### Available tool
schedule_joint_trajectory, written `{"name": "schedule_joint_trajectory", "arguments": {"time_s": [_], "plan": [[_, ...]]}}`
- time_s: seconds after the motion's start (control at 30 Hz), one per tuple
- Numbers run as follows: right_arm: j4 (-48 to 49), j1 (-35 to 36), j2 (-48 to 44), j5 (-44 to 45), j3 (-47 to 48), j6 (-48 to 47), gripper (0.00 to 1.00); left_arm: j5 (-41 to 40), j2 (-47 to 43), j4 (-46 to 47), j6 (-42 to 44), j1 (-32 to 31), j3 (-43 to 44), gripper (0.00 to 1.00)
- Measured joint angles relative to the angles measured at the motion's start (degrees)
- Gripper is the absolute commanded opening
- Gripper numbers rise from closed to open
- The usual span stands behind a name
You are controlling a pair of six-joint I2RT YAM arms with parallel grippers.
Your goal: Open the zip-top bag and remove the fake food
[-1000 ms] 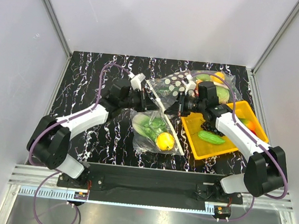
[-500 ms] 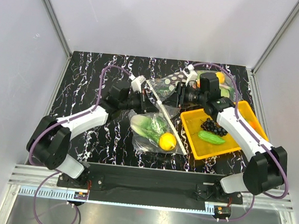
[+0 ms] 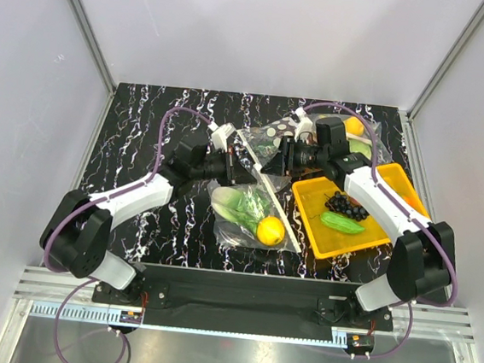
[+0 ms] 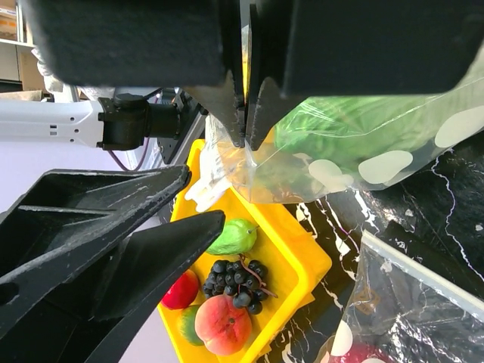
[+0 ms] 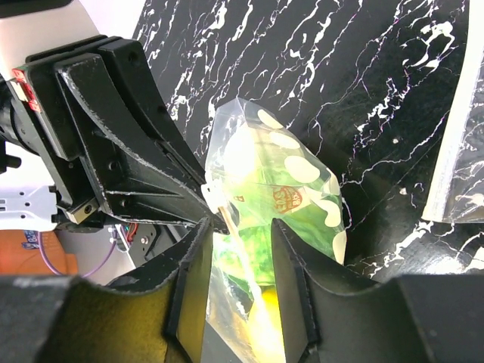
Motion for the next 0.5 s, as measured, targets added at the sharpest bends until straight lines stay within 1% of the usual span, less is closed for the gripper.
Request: {"name": "schedule_joint_trajectory", "arguments": {"time_s": [0.27,0.5], "plan": [[0.02,0.2,0.61,-0.17,1.11,-0.5,0.45,0.46,-0.46,0.59,-0.02,0.0,-0.85,0.0],[0.0,1.9,2.38,-0.26,2.93,-1.22,0.45,0.63,-0.76,0.63,0.0,0.0,-0.87,0.0]]}}
